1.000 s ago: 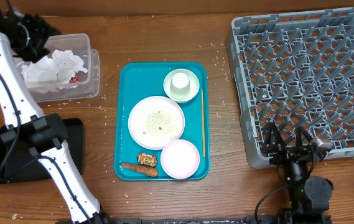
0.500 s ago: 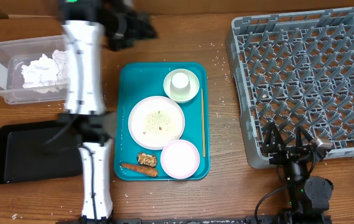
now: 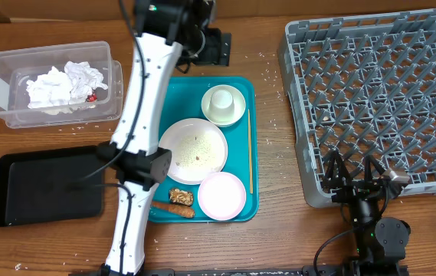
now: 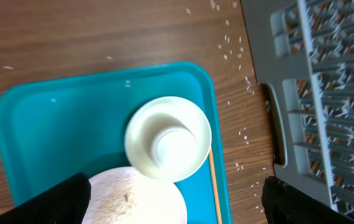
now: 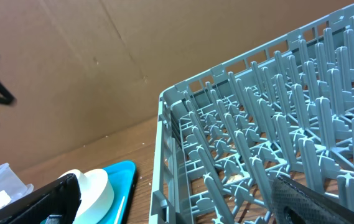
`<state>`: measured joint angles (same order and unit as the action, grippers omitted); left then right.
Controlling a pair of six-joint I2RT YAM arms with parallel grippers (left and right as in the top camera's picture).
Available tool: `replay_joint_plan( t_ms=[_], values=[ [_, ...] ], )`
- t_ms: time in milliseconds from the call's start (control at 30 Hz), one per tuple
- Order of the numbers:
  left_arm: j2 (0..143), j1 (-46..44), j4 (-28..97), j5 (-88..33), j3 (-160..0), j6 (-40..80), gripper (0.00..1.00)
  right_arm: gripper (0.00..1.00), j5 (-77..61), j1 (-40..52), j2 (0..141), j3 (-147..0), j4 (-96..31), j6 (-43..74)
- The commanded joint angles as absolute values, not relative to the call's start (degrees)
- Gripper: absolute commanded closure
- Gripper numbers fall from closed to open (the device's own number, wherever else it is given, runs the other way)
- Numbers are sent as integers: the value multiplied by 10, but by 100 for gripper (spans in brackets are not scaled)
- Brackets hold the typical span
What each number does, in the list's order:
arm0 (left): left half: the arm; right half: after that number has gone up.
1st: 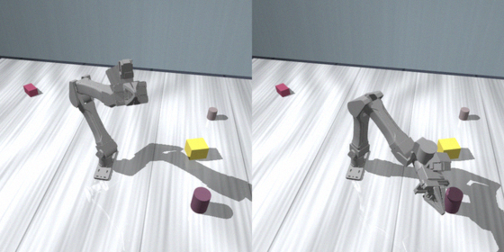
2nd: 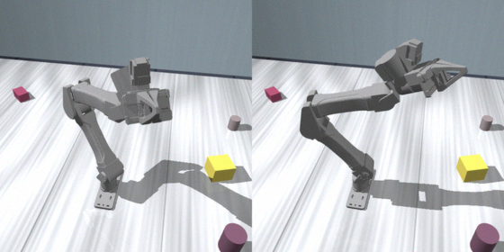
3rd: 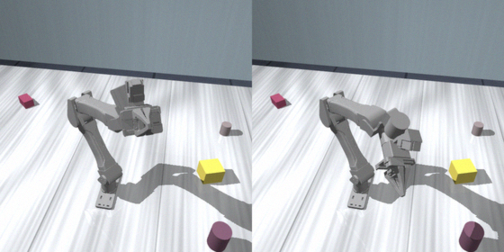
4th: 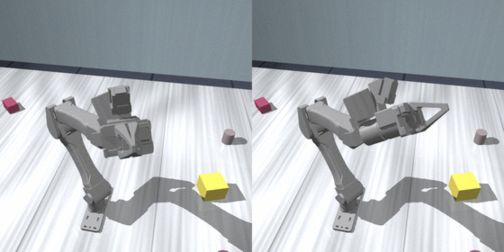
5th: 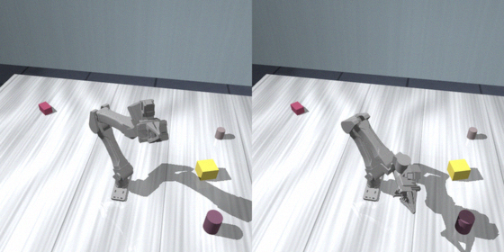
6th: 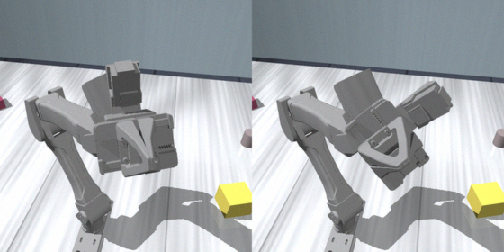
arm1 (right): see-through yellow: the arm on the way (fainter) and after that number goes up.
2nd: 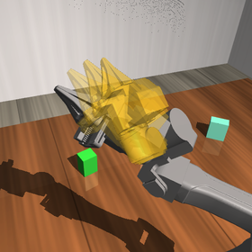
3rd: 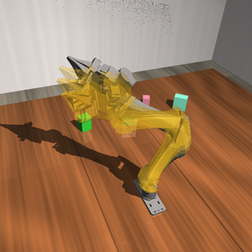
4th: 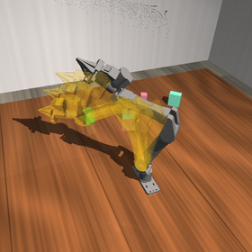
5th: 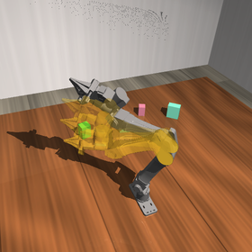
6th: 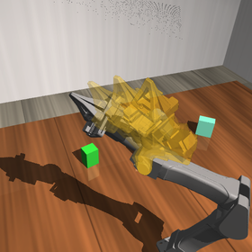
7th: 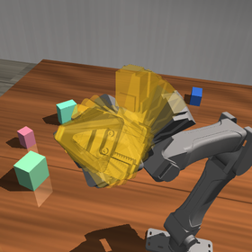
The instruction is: Sort waste into correct bins and load items into the dishwasher
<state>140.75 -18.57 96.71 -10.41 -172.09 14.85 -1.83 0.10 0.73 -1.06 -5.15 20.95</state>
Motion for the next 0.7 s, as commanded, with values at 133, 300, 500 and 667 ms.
replay_joint_plan(
  t_ms=[133, 300, 500, 667],
  values=[
    [1292, -172, 968, -122, -1704, 157, 10, 0, -11, 3, 2, -5, -48, 208],
    [1289, -202, 968, -118, -1608, 167, 2, 0, -11, 3, 2, -5, -48, 208],
    [1289, -197, 968, -41, -1509, 181, 0, 0, -11, 3, 2, -5, -48, 208],
    [1284, -150, 968, -44, -1506, 215, 0, 0, -11, 3, 2, -5, -48, 208]
  ],
)
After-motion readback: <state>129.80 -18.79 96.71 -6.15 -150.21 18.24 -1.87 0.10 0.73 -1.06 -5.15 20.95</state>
